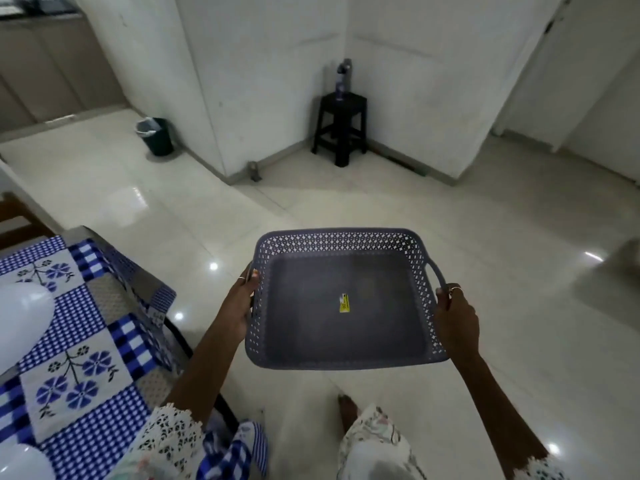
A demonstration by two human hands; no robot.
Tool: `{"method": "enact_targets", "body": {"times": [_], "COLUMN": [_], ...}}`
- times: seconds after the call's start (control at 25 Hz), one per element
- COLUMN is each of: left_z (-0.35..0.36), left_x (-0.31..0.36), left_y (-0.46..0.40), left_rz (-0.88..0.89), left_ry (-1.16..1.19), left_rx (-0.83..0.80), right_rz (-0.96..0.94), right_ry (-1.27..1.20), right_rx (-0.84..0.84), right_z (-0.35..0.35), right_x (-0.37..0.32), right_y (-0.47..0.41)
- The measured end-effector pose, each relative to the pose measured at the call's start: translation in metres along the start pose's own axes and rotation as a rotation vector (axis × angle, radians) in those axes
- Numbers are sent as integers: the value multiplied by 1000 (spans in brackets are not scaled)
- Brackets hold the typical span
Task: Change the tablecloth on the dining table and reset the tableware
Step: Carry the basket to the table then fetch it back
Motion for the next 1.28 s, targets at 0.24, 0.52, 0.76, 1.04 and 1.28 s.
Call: {"method": "enact_targets", "body": {"times": [0.24, 0.52, 0.76, 1.04, 1.28], "left_z": [-83, -217, -356, -517, -671], "left_x": [61, 133, 190, 265, 307], "left_y": [-92, -152, -187, -208, -201], "left_rz": [60, 157, 235, 264, 332], "left_ry": [146, 297, 396, 453, 480], "left_rx": [226, 534, 725, 865, 1009], "right_rz": [-191, -460, -601, -715, -858], "right_ry": [38, 43, 53, 68, 57], "right_rx": [-174, -375, -476, -576, -733], "right_z": [78, 207, 346, 489, 646], "right_x": [-134, -335, -501, -696, -861], "right_y": [-169, -299, -355, -379, -368]}}
Point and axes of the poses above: each hand's wrist, its own y-axis away from the middle knuckle, its own z-axis out of the palm, x = y × z, the point moved 10 cm from there along -y, towards the middle knuckle, and after that the axes turned 14 degrees about -x, right-handed, at the moved point
